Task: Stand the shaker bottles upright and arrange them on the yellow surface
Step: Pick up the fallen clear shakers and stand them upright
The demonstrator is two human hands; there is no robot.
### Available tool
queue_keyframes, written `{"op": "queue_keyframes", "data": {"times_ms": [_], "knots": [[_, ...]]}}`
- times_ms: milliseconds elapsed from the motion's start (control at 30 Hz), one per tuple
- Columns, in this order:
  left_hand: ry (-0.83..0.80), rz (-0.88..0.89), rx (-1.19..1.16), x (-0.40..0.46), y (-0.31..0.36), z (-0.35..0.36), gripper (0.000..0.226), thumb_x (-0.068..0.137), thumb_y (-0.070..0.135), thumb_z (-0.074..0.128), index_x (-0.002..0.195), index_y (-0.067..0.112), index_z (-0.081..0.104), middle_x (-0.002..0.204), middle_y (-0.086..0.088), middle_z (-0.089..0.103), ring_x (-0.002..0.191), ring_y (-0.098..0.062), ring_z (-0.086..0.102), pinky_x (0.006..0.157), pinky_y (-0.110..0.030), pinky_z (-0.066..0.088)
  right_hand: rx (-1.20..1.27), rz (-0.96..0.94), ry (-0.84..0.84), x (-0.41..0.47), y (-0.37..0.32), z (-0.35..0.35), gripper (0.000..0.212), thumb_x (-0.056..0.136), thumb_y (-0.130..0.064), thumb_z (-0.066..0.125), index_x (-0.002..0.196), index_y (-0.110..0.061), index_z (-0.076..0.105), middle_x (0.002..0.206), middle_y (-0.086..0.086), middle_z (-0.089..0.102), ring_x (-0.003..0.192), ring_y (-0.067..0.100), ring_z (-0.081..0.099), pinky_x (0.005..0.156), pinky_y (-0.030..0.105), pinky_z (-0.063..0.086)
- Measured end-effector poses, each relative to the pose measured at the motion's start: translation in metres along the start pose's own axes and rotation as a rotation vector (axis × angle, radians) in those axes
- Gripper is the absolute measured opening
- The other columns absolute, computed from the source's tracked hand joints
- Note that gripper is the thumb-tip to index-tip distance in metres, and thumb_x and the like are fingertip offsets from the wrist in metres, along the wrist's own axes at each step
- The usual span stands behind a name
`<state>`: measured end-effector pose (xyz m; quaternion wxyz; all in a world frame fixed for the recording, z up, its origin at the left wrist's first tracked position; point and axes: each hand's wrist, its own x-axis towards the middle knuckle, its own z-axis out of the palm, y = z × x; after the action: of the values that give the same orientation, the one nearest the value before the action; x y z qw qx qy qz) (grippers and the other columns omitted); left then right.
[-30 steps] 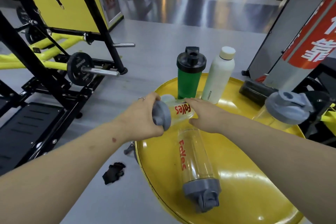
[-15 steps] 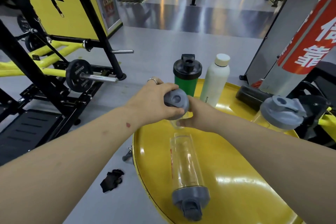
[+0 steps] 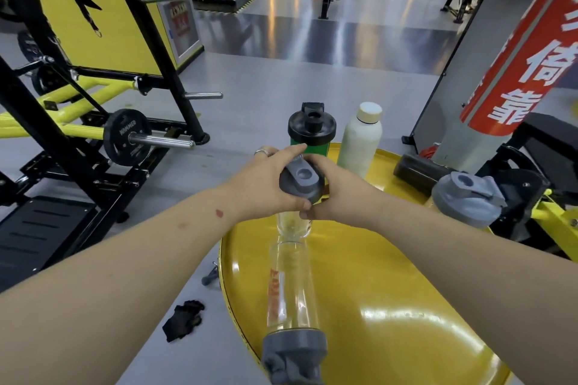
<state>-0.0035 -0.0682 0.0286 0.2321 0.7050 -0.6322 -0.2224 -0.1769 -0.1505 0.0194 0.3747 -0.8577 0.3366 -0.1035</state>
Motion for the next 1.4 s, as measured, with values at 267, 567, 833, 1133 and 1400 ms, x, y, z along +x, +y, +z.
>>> {"op": "queue_keyframes", "data": {"times_ms": [267, 567, 833, 1133, 1400], "knots": [[-0.05, -0.286, -0.296, -0.028, 0.0, 0.004, 0.131, 0.068, 0.037, 0.089, 0.16, 0.024, -0.004, 0.158, -0.003, 0.034, 0.135, -0.02, 0.046, 0.099, -0.026, 0.045, -0.12, 0.208, -0.037, -0.023, -0.004, -0.006, 0.086, 0.082, -0.022, 0.079, 0.153, -0.017, 0.03, 0.127, 0.001, 0.057, 0.103, 0.021, 0.061, 0.074, 0.03, 0.057], [-0.314, -0.732, -0.337, -0.084, -0.012, 0.068, 0.091, 0.077, 0.059, 0.075, 0.144, 0.019, 0.028, 0.114, -0.003, 0.062, 0.093, -0.021, 0.069, 0.074, -0.036, 0.063, -0.078, 0.568, -0.606, -0.053, 0.008, 0.042, 0.073, 0.082, -0.045, 0.075, 0.145, -0.018, 0.049, 0.115, 0.006, 0.073, 0.099, 0.016, 0.074, 0.095, 0.035, 0.059], [-0.308, -0.831, -0.57, -0.083, -0.01, 0.073, 0.069, 0.08, 0.04, 0.081, 0.132, 0.01, 0.047, 0.117, -0.014, 0.063, 0.095, -0.034, 0.072, 0.077, -0.046, 0.064, 0.12, 0.512, -0.693, -0.072, -0.002, 0.048, 0.108, 0.079, -0.031, 0.087, 0.162, -0.019, 0.018, 0.161, 0.0, 0.035, 0.117, 0.016, 0.056, 0.098, 0.028, 0.052], [-0.356, -0.887, -0.773, -0.085, 0.003, 0.062, 0.063, 0.096, 0.033, 0.065, 0.148, 0.007, 0.039, 0.109, -0.022, 0.058, 0.099, -0.037, 0.067, 0.095, -0.051, 0.056, 0.24, 0.521, -0.696, -0.09, -0.013, 0.046, 0.129, 0.075, -0.035, 0.089, 0.162, -0.036, -0.005, 0.164, 0.0, 0.026, 0.129, 0.019, 0.052, 0.099, 0.039, 0.054], [-0.346, -0.488, 0.121, -0.097, 0.018, 0.053, 0.053, 0.103, 0.048, 0.036, 0.138, 0.01, 0.048, 0.116, -0.01, 0.063, 0.105, -0.026, 0.068, 0.074, -0.032, 0.052, 0.094, 0.522, -0.703, -0.086, -0.029, 0.01, 0.097, 0.076, -0.046, 0.084, 0.155, -0.022, 0.033, 0.141, 0.006, 0.055, 0.121, 0.027, 0.063, 0.105, 0.046, 0.052]]}}
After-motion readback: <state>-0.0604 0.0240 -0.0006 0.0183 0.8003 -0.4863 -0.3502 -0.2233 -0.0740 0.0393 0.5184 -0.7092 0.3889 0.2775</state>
